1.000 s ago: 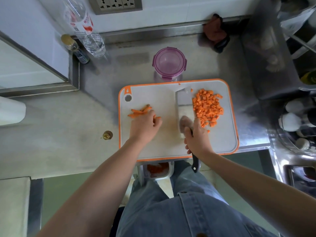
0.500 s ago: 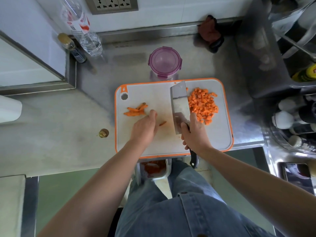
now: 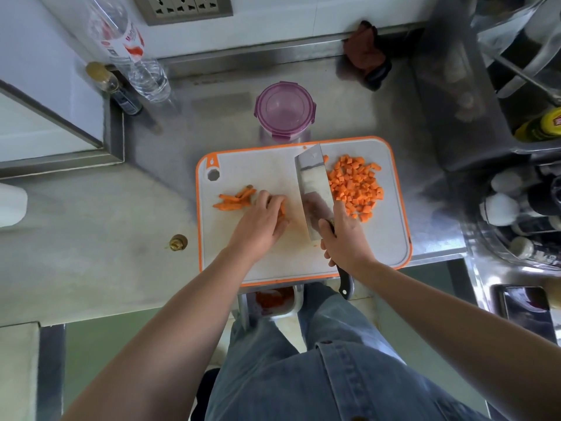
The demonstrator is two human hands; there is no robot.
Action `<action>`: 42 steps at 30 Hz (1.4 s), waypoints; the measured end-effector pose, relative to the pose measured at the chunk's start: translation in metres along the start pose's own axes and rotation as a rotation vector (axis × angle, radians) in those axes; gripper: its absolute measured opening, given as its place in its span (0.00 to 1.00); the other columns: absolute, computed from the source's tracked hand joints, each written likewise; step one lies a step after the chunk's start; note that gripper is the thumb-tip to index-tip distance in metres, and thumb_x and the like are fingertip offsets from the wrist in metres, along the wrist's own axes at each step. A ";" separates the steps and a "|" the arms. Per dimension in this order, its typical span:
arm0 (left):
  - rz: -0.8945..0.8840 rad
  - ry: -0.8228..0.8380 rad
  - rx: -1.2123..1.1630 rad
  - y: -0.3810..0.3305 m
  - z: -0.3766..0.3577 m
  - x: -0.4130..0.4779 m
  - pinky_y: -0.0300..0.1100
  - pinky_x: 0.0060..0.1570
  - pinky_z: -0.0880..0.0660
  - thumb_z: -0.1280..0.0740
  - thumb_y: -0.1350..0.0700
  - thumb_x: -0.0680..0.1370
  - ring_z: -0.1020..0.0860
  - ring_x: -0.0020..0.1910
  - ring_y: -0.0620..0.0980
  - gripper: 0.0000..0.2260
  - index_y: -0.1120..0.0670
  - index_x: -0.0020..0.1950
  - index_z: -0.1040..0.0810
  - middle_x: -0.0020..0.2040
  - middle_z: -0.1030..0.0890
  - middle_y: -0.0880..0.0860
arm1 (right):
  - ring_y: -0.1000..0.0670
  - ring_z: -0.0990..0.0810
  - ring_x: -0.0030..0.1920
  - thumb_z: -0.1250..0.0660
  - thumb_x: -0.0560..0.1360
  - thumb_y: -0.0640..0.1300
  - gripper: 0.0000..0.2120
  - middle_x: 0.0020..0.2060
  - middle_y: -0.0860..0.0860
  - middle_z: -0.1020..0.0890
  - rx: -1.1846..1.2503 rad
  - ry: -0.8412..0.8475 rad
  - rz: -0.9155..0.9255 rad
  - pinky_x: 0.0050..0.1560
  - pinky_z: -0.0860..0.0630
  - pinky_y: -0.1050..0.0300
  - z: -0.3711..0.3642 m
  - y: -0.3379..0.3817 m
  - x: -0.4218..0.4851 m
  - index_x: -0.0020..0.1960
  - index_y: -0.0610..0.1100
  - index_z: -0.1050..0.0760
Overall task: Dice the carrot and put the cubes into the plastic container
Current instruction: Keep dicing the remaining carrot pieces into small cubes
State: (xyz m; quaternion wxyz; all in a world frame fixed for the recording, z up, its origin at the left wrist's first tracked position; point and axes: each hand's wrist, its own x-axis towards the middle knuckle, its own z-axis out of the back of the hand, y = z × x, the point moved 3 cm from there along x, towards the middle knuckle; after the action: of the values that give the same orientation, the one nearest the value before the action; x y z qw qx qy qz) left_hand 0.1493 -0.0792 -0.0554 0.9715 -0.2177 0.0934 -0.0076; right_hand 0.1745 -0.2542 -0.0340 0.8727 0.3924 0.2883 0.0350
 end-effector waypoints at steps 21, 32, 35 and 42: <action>0.147 -0.100 0.110 0.003 0.011 -0.003 0.48 0.58 0.27 0.31 0.53 0.75 0.27 0.61 0.57 0.15 0.57 0.60 0.23 0.56 0.24 0.56 | 0.44 0.22 0.29 0.46 0.82 0.44 0.08 0.37 0.41 0.22 -0.021 0.006 0.027 0.22 0.24 0.54 0.005 0.004 0.002 0.61 0.47 0.39; 0.111 -0.085 0.020 -0.005 0.001 -0.016 0.50 0.48 0.23 0.28 0.54 0.72 0.24 0.50 0.55 0.18 0.55 0.61 0.22 0.52 0.26 0.54 | 0.49 0.32 0.27 0.45 0.80 0.40 0.07 0.27 0.49 0.31 -0.276 0.011 0.179 0.26 0.39 0.57 -0.004 0.010 -0.001 0.57 0.40 0.37; 0.127 -0.126 -0.014 -0.005 0.000 -0.018 0.50 0.49 0.22 0.27 0.53 0.72 0.24 0.51 0.56 0.17 0.56 0.59 0.21 0.52 0.25 0.55 | 0.50 0.33 0.26 0.45 0.80 0.40 0.05 0.26 0.50 0.32 -0.288 -0.018 0.194 0.25 0.41 0.58 -0.002 0.013 -0.004 0.55 0.40 0.37; 0.178 -0.239 -0.079 -0.003 0.002 -0.023 0.48 0.53 0.24 0.25 0.54 0.71 0.25 0.55 0.56 0.20 0.58 0.61 0.23 0.54 0.25 0.56 | 0.51 0.36 0.25 0.46 0.80 0.40 0.03 0.26 0.50 0.34 -0.391 0.028 0.254 0.25 0.43 0.58 -0.009 0.029 -0.009 0.53 0.42 0.39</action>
State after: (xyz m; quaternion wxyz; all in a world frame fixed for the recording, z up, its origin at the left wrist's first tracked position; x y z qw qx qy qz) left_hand 0.1272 -0.0798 -0.0486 0.9632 -0.2460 -0.0037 0.1079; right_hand 0.1673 -0.2310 -0.0144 0.9167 0.2485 0.2363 0.2052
